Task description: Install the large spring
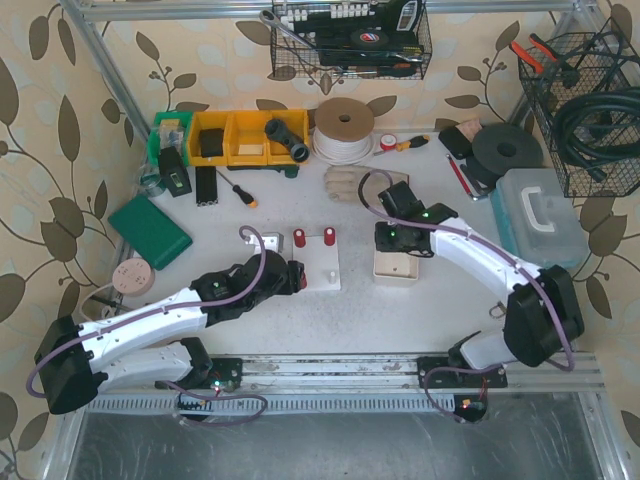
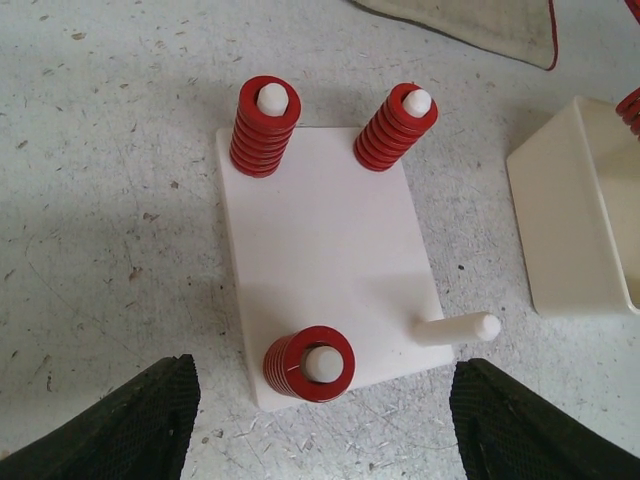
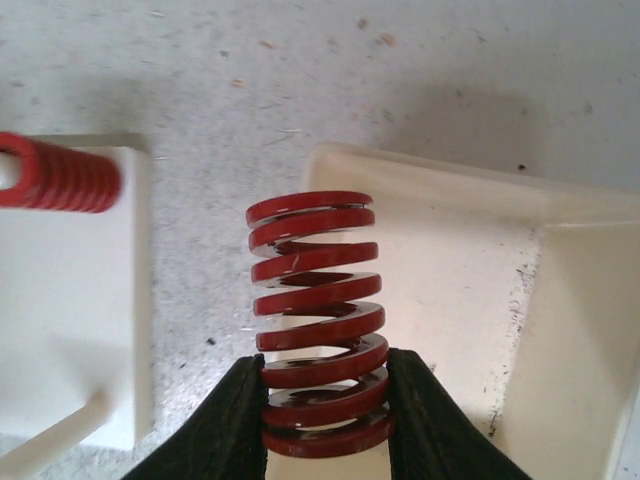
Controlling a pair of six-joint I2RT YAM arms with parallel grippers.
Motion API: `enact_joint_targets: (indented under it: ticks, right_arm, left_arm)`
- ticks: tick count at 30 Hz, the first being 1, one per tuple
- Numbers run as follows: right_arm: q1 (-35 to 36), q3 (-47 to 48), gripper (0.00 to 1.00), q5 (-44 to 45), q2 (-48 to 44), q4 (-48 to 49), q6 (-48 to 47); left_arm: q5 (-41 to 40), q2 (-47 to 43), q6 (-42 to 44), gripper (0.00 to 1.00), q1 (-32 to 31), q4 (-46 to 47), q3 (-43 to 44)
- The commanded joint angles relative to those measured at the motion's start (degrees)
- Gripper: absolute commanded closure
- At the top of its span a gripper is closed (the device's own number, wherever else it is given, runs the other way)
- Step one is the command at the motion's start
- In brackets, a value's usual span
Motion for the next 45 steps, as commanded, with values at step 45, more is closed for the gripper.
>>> enact_joint_targets:
  ticks: [45]
  right_arm:
    - [9.98, -8.34, 1.00, -21.35, -27.33, 15.56, -42.44]
  left_arm:
    - [51.10, 4.80, -7.64, 0.26, 11.22, 17.78, 13.44]
